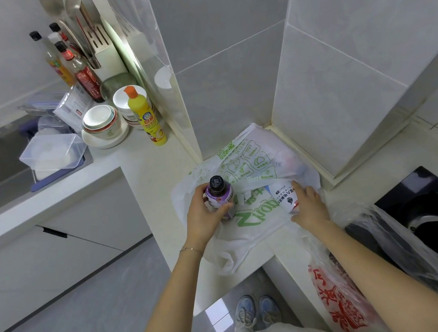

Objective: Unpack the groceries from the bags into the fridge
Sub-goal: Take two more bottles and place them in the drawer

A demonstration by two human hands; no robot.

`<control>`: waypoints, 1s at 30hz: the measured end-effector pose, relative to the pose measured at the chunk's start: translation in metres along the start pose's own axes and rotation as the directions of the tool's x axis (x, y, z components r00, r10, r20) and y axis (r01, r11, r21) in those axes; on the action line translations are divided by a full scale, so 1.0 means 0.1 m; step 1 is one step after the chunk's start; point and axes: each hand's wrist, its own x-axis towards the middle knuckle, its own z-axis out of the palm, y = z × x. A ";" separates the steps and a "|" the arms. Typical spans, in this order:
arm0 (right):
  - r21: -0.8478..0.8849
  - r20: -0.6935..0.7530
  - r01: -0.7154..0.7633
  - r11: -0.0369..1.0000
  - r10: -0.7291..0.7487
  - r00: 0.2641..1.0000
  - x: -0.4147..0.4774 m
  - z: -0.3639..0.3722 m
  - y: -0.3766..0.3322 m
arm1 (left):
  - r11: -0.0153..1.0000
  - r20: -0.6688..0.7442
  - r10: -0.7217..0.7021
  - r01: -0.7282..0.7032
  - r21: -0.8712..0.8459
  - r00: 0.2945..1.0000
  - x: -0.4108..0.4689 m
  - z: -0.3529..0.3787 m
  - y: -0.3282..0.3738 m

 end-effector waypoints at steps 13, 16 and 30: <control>0.380 -0.013 0.084 0.921 -0.086 0.996 -0.20 0.20 -0.09 | 1.000 -0.015 0.012 -0.012 -0.006 1.000 -0.01 0.02 -0.02; 0.368 -0.093 0.084 0.926 -0.053 0.994 -0.24 0.22 -0.10 | 1.000 -0.018 0.020 -0.020 -0.009 1.000 -0.02 0.02 -0.02; 0.358 -0.005 0.019 0.933 -0.019 1.000 -0.32 0.21 -0.02 | 0.999 -0.012 0.032 -0.033 -0.027 0.999 -0.05 0.01 -0.03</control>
